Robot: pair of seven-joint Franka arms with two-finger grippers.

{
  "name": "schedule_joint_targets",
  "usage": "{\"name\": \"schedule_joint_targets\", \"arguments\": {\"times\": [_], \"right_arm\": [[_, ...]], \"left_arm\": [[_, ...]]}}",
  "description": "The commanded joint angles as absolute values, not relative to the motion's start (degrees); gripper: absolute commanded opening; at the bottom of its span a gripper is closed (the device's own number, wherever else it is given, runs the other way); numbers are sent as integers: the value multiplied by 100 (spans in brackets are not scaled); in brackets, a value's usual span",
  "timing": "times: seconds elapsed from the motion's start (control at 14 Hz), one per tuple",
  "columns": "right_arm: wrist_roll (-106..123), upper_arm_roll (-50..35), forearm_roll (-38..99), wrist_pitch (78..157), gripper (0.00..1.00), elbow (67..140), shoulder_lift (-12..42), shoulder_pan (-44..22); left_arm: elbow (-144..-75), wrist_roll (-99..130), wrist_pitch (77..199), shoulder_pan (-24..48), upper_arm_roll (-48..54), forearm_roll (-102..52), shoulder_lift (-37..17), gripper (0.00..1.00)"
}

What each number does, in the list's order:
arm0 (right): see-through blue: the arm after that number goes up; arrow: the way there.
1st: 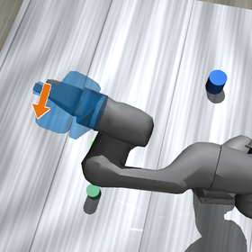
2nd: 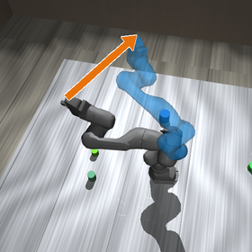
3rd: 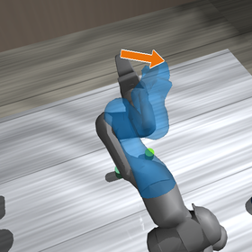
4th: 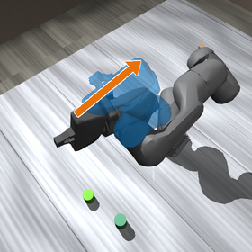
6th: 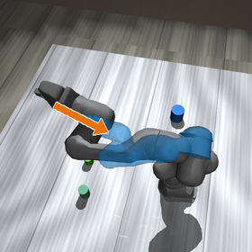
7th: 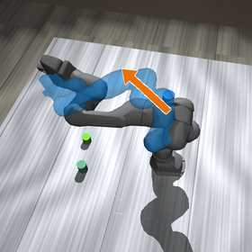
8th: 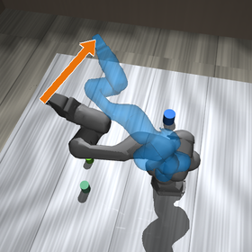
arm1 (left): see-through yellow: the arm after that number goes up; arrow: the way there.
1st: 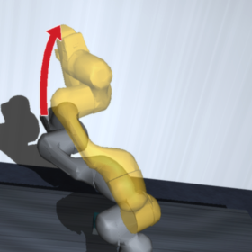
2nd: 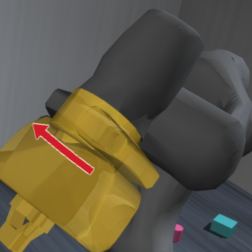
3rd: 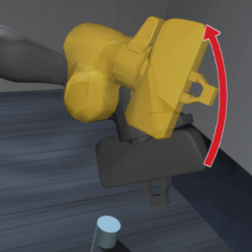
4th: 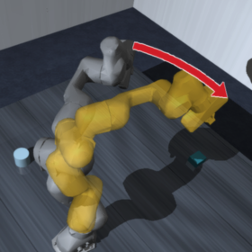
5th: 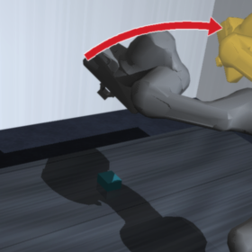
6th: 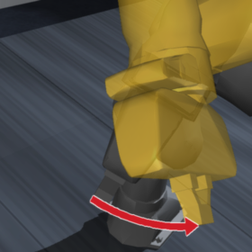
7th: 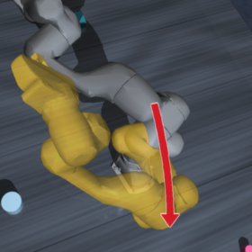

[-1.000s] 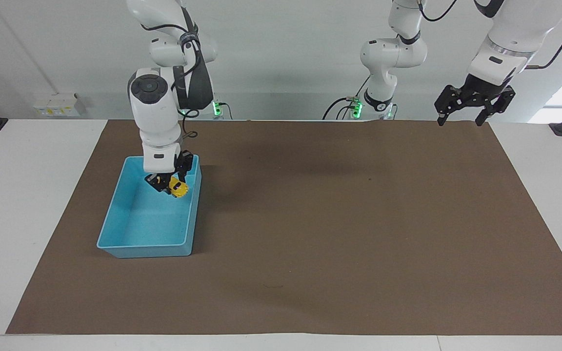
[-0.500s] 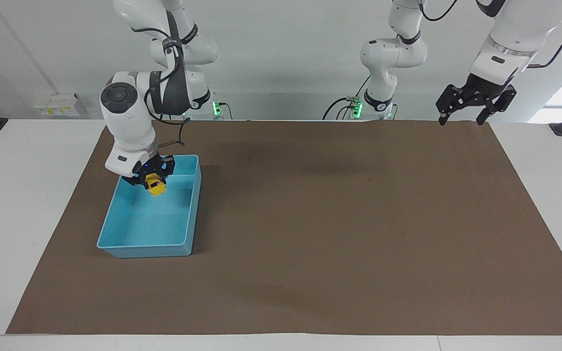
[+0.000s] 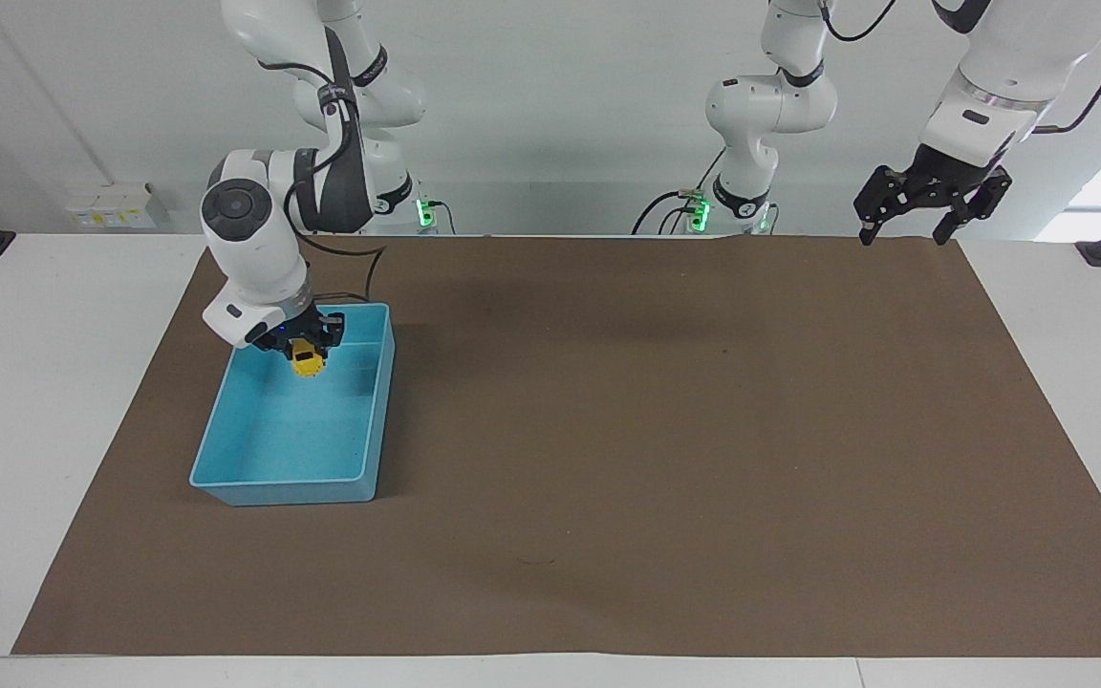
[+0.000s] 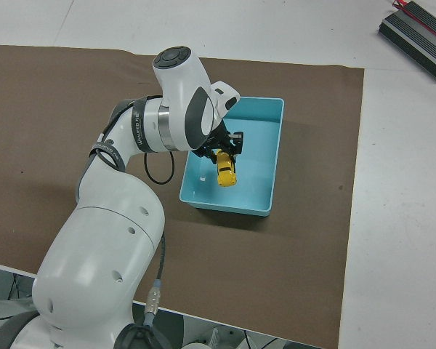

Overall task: Wind up and store yellow beetle car
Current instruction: 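Lift the car into the blue bin and lower it with the right gripper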

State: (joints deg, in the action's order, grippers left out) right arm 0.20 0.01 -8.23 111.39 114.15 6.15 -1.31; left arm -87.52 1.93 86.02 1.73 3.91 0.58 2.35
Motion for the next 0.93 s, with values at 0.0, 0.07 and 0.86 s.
{"name": "schedule_joint_targets", "arguments": {"times": [0.0, 0.07, 0.86], "right_arm": [[-438, -53, -729, 11206, 0, 11452, 808, -35], [-570, -53, -729, 11258, 0, 11452, 904, -9], [-624, -62, -729, 11936, 100, 11479, 1670, 281]], "left_arm": [[-8842, 220, 8543, 62, 439, -9, 352, 100], [-8842, 220, 8543, 62, 439, -9, 352, 100], [-8842, 220, 8543, 62, 439, -9, 352, 100]]}}
